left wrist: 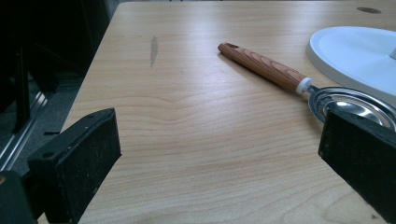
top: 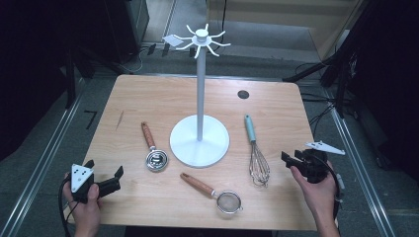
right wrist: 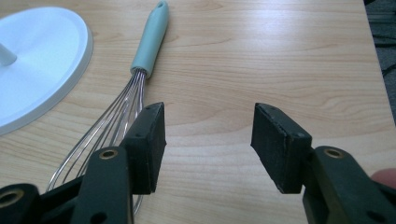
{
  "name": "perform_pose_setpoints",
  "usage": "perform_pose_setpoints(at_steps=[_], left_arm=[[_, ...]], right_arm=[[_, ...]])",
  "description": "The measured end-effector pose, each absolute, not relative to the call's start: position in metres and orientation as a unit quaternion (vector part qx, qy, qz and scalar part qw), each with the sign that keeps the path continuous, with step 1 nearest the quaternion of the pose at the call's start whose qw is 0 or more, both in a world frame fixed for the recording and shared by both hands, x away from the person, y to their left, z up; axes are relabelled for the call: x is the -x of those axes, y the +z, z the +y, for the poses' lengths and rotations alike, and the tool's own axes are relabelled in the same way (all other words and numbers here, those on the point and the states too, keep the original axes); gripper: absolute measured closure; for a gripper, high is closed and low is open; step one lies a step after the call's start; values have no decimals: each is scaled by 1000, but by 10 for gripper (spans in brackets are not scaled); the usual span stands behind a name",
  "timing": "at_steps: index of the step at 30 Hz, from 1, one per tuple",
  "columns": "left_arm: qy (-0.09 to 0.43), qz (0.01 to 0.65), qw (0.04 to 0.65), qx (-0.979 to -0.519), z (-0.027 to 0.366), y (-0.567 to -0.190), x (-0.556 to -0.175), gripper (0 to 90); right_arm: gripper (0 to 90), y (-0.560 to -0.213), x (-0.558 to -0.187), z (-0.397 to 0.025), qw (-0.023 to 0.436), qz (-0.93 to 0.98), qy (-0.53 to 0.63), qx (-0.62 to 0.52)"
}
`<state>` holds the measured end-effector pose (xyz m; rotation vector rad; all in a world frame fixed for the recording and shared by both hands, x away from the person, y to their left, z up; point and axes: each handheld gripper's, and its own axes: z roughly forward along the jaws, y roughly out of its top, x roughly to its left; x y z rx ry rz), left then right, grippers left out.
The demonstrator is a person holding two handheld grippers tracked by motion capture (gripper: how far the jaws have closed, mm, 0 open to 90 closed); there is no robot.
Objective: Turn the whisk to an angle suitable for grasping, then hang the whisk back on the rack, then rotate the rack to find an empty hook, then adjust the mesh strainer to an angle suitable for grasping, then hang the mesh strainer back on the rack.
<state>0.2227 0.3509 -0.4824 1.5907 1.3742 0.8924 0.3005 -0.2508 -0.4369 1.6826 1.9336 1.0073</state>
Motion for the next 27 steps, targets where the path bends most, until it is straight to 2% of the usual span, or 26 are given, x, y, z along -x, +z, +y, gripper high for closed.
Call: perform_pose_setpoints(at_steps=[3,5,13,15,16,18,27], left_arm=[[355,547,416,-634,351,-482,-223,0],[355,547,416,-634,351,-482,-223,0],[353,547,419,-633,352,-482,-223,0],[353,547,419,-633,352,-482,-223,0],[353,547,419,-633,352,-482,-223,0],[353,547,419,-634,352,-482,-223,0],[352,546,419,-634,352,-483,-223,0]], right_arm=[[407,-431,-309,-243,182,704,343,-594],[403,-427,-317,-239,154,706,339,-603],[456,-419,-342,-230,143,710,312,-615],[489,-417,-349,-227,138,709,311,-618],[533,-416,-356,-225,130,713,307,-617],[549,-416,-361,-221,125,717,301,-616],[537,-417,-388,-203,92,730,267,-622]])
